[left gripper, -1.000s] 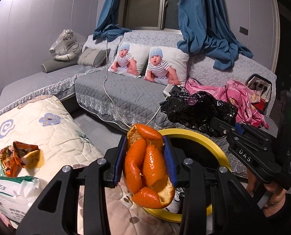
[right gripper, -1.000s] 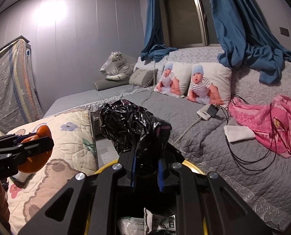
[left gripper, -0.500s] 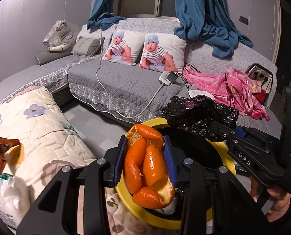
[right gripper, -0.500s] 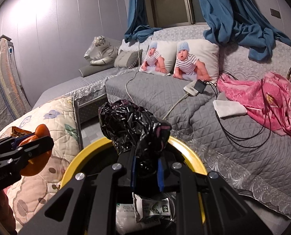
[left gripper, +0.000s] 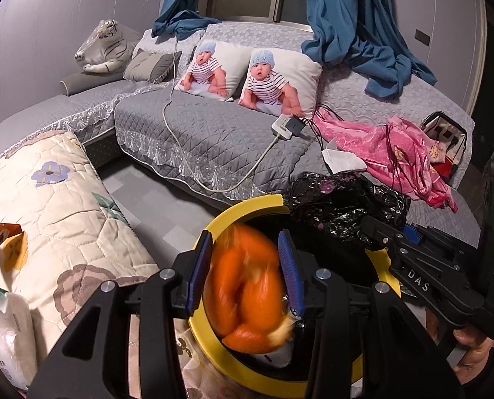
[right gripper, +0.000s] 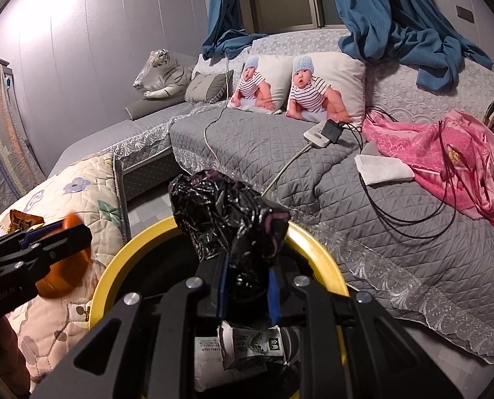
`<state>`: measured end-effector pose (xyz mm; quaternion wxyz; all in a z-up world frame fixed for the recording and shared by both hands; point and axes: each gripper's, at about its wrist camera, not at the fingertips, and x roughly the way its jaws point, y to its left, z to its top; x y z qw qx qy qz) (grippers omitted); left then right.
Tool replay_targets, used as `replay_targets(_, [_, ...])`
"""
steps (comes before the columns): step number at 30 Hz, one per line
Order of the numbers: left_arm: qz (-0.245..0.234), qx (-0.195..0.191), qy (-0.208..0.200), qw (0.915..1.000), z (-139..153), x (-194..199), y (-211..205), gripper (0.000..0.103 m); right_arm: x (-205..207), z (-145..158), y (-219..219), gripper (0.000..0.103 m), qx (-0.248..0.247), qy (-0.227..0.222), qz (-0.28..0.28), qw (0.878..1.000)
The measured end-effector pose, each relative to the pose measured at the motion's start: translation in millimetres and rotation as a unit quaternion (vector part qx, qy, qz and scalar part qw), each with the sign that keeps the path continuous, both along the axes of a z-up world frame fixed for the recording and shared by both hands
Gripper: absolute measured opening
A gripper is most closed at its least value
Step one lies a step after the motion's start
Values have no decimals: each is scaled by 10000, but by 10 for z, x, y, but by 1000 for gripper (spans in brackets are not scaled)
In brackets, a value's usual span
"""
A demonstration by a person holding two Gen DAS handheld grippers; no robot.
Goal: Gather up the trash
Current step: 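Open both tools to drop the peel and bag into the bin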
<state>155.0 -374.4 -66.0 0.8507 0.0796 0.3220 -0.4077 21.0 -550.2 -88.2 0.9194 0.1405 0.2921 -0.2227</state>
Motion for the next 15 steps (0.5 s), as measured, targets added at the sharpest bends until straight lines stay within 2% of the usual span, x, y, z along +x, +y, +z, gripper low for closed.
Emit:
replay_targets(1, [10, -14, -45, 10000, 15, -13, 3, 49, -3, 6, -3, 27, -15, -1, -34, 10000])
replay_targets(2, [51, -42, -79, 9999, 29, -21, 11, 66, -7, 18, -5, 34, -56, -5, -86, 9999])
replay_targets(3, [99, -91, -100, 9999, 41, -22, 30, 72, -12, 32, -11, 39, -88, -10, -139, 9999])
replay_targets(4, [137, -158, -122, 9997, 62, -29, 54, 74, -22, 43, -18, 46, -93, -30, -181, 9998])
replay_targets(6, [131, -251, -82, 9996, 91, -25, 92, 76, -41, 64, -39, 49, -64, -59, -216, 9997])
replay_targets(8, [224, -356, -72, 9991, 118, -20, 156, 80, -72, 93, -61, 60, -46, -109, -295, 9995])
replay_targets(12, [348, -518, -115, 9980, 205, -16, 325, 80, -109, 143, -51, 60, -70, -211, -292, 9993])
replay_targets(15, [497, -650, -390, 9959, 356, -67, 543, 83, -127, 202, 15, 60, -114, -385, -176, 9990])
